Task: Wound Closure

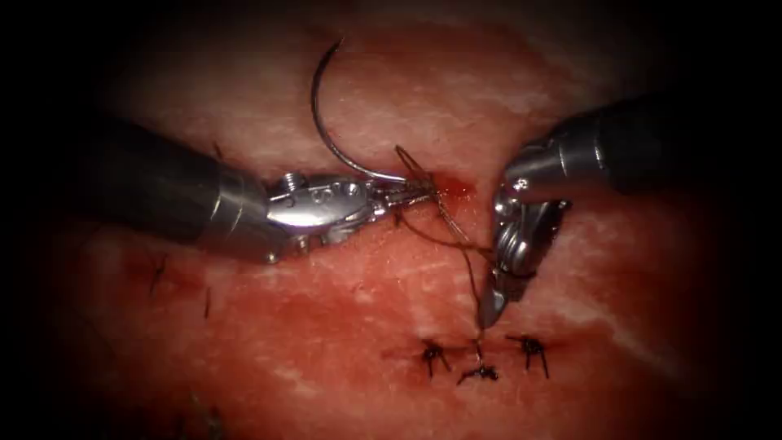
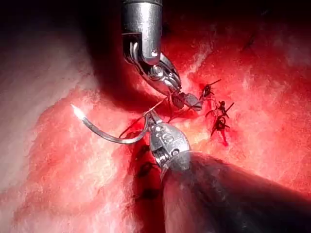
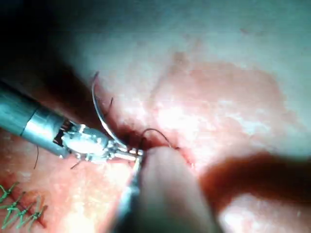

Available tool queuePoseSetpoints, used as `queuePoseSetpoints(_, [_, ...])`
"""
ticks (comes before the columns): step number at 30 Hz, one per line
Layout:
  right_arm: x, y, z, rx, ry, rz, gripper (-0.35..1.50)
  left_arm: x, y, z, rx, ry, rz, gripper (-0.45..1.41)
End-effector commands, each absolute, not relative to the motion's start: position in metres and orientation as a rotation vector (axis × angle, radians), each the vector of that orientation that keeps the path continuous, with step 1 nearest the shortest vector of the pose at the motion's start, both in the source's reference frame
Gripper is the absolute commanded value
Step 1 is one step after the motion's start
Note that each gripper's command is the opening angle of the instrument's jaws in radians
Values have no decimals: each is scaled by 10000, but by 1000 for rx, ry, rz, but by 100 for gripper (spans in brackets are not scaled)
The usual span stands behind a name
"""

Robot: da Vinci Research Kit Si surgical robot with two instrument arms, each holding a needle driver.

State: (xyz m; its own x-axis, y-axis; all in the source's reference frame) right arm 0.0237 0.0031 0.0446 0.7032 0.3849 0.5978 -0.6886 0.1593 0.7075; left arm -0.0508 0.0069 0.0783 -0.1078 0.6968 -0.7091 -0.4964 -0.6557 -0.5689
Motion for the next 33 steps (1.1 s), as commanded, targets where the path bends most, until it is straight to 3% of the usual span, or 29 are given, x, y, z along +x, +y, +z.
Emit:
queuePoseSetpoints(1, [242,30,447,1185,-305,782,108,-513,63,789,-1342,-239,1864,-45])
queuePoseSetpoints(12, [238,50,432,1197,-282,770,96,-512,63,791,-1344,-239,1866,-45])
queuePoseSetpoints(22, [249,49,425,1230,-256,771,69,-511,61,793,-1346,-239,1868,-45])
queuePoseSetpoints(28, [255,34,436,1239,-271,838,84,-509,61,792,-1345,-238,1868,-45])
queuePoseSetpoints(33, [258,21,437,1262,-326,920,79,-508,60,793,-1344,-236,1869,-45])
